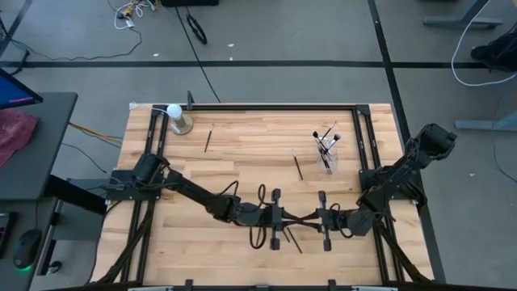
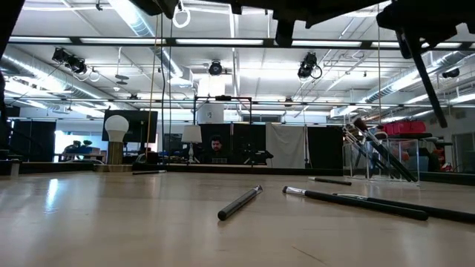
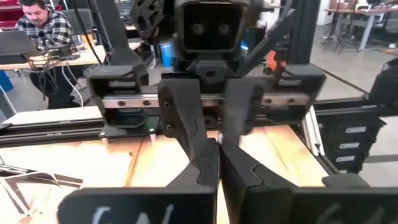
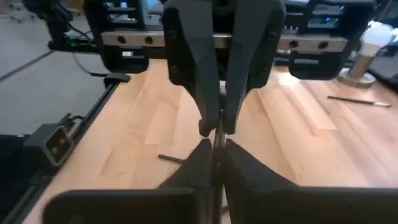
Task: Sort items
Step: Put the silver eyeshadow brush into the transparent organizer
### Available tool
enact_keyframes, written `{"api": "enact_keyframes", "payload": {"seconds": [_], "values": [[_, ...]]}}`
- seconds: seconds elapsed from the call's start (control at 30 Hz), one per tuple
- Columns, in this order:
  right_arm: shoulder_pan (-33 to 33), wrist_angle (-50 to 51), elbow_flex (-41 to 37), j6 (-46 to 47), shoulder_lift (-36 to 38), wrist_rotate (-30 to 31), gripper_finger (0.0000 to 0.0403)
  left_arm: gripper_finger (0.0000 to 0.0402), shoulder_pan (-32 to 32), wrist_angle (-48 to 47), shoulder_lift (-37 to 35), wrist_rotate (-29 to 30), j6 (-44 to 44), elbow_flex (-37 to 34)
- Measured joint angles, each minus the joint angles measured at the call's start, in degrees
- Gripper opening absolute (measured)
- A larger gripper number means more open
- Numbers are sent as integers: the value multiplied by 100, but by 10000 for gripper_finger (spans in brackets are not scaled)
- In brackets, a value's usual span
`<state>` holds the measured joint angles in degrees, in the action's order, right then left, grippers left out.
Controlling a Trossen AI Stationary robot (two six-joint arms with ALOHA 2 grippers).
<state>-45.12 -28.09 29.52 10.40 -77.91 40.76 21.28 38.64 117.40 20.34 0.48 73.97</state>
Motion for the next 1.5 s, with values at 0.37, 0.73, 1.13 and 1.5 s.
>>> {"api": "enact_keyframes", "payload": {"seconds": [0.37, 0.73, 1.13, 1.5], "values": [[-87, 1216, 2, 322, 1187, 1545, 9, 131, -7, -1103, -400, 153, 238, 0], [790, 1793, -738, -776, 3851, 3401, 11, 185, 15, -1560, -305, 314, -499, -225], [2938, 578, -2857, 148, 4620, 2768, 12, 174, 15, -1535, -306, 448, -541, -247], [3254, 750, -2826, 279, 4614, 1701, 12, 174, 7, -1489, -306, 448, -584, -247]]}}
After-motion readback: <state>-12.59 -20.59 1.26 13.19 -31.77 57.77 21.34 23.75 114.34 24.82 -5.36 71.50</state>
